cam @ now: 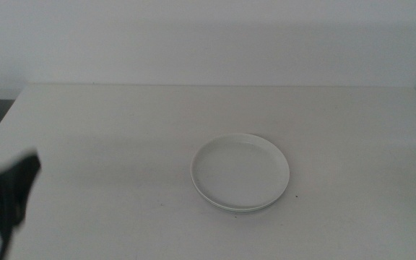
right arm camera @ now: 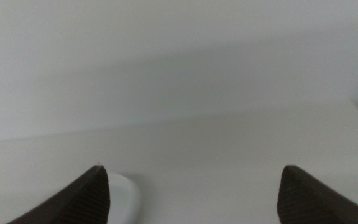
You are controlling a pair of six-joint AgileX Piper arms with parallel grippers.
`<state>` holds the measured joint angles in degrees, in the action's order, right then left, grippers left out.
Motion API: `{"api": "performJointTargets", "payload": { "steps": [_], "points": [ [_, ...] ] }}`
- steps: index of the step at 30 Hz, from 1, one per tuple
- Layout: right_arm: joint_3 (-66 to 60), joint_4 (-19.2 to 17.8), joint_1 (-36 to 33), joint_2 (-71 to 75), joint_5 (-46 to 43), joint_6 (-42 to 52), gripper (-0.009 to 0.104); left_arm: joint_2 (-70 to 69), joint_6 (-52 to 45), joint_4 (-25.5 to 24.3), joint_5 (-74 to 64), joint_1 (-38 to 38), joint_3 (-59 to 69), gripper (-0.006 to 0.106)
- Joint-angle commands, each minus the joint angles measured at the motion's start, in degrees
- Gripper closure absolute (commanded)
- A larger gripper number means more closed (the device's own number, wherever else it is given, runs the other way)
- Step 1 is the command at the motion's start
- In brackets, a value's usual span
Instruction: Stack the three bowls on top of each other.
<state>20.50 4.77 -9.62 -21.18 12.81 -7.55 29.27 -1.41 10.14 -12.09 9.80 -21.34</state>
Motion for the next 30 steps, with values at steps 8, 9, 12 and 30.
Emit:
{"api": "performJointTargets", "payload": {
  "steps": [8, 9, 12, 30],
  "points": [
    [-18.4, -0.1, 11.1, 16.1, -2.6, 0.5, 0.009, -22.4, 0.0, -4.8, 1.3, -0.1, 17.6, 0.007],
    [-19.6, -0.1, 11.1, 17.4, -2.6, 0.5, 0.009, -24.0, 0.0, -4.8, 1.3, -0.1, 18.7, 0.007],
    [-20.5, -0.1, 11.1, 21.1, -3.2, -0.8, 0.009, -28.3, -0.1, -4.8, 2.3, -0.6, 21.3, 0.007],
    [-20.5, -1.6, 11.1, 21.2, -3.8, -0.8, 0.009, -29.3, -0.1, -4.8, 3.7, -3.5, 21.3, 0.007]
  ]
}}
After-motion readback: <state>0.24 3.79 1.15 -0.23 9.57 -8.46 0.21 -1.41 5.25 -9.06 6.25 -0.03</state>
